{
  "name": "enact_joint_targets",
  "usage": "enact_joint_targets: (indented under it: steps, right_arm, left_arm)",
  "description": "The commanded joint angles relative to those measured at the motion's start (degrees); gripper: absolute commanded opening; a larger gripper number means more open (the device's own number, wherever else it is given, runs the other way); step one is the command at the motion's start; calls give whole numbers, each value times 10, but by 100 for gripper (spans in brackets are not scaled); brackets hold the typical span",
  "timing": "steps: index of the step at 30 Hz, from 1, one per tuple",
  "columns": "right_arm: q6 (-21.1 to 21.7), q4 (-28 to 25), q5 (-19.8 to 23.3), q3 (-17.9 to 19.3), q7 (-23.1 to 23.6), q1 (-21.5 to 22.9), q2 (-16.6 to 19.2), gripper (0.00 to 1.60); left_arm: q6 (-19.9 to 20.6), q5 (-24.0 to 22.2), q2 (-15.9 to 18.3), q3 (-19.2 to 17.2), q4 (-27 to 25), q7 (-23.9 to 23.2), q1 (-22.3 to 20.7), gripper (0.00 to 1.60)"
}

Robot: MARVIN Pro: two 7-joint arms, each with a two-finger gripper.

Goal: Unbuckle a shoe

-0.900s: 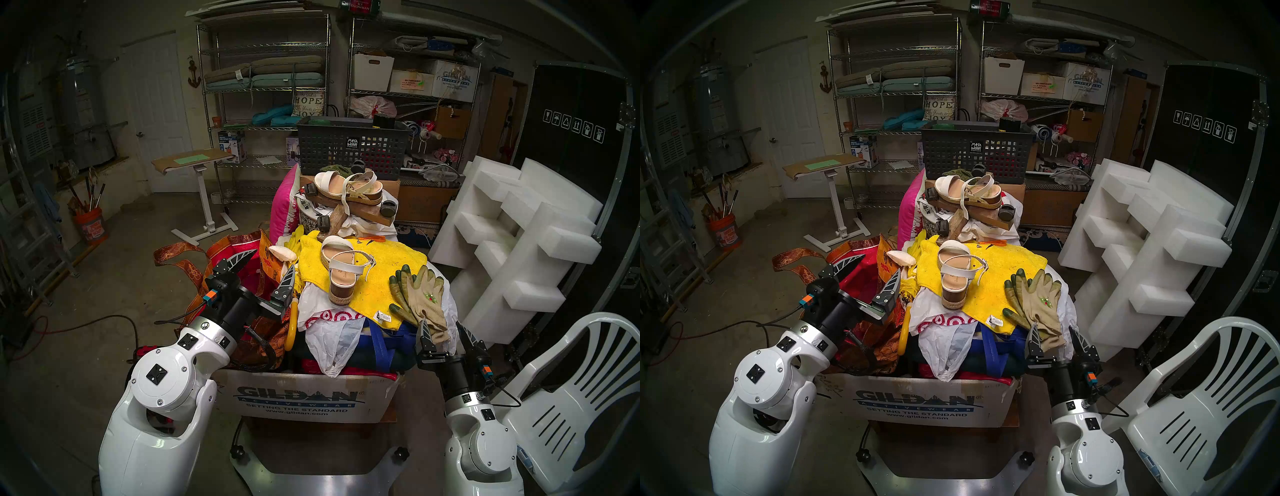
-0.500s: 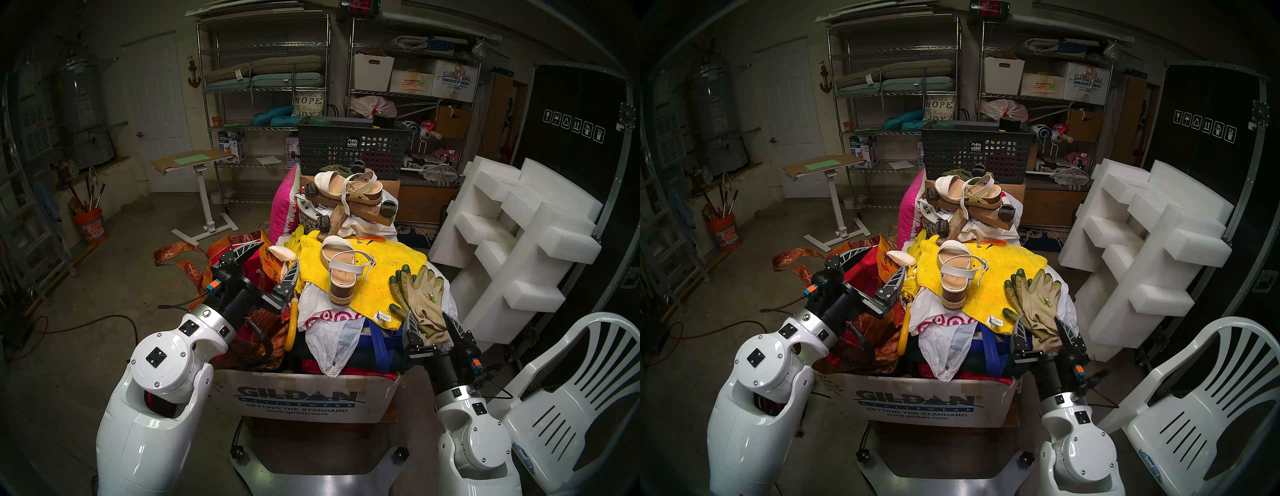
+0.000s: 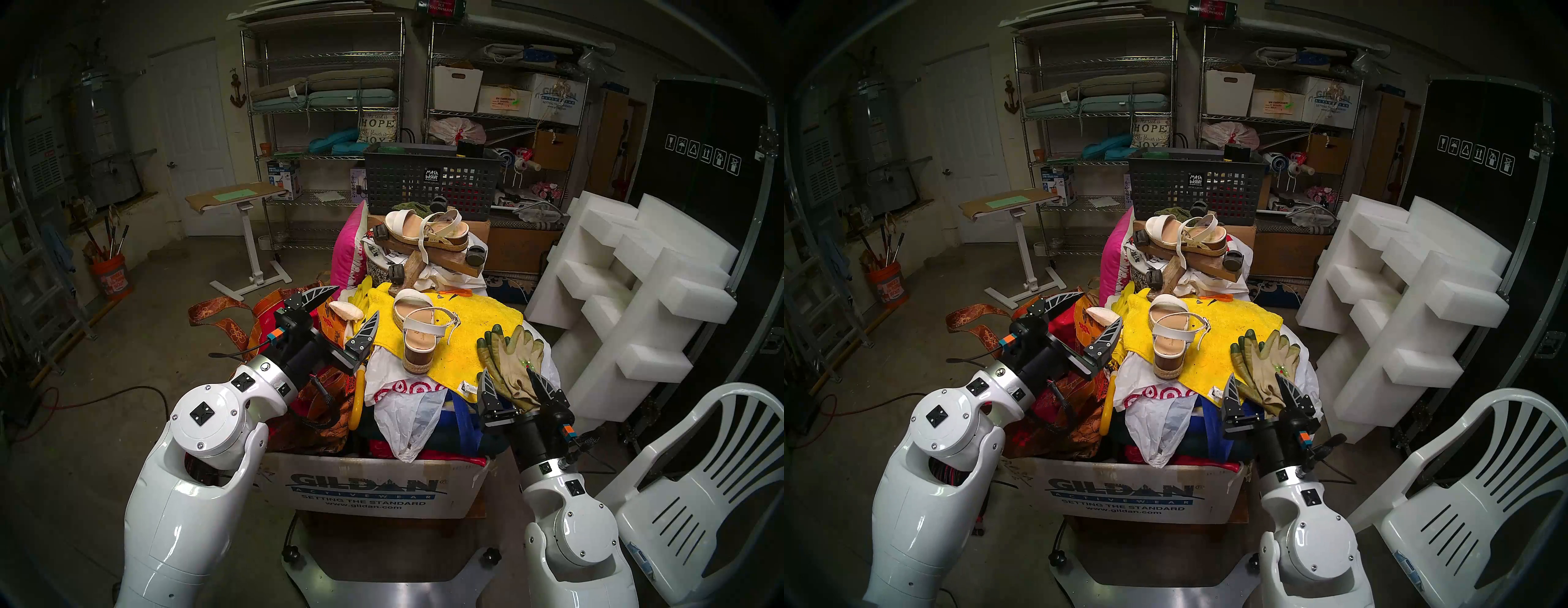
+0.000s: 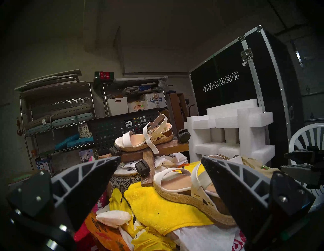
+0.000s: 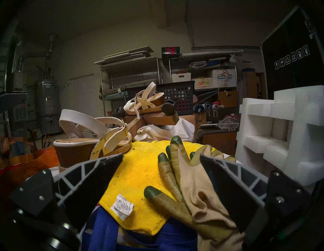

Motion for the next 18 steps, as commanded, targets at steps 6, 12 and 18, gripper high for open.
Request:
enact_joint_targets:
  steps: [6,12,18]
  right_arm:
    - [-3,-27,13,-5,-8,-9,2,160]
    - [-13,-22,17,-12,-8,-4,7,160]
    - [-8,-23,31,-28,-6,10,18,160]
  left_arm:
    - [-6,0,-5,-2,-11,3,-15,160]
    - [-5,-6,-6,-5,-30,4,8,160]
    - [-2,-10,-2,3,-33,-6,0,160]
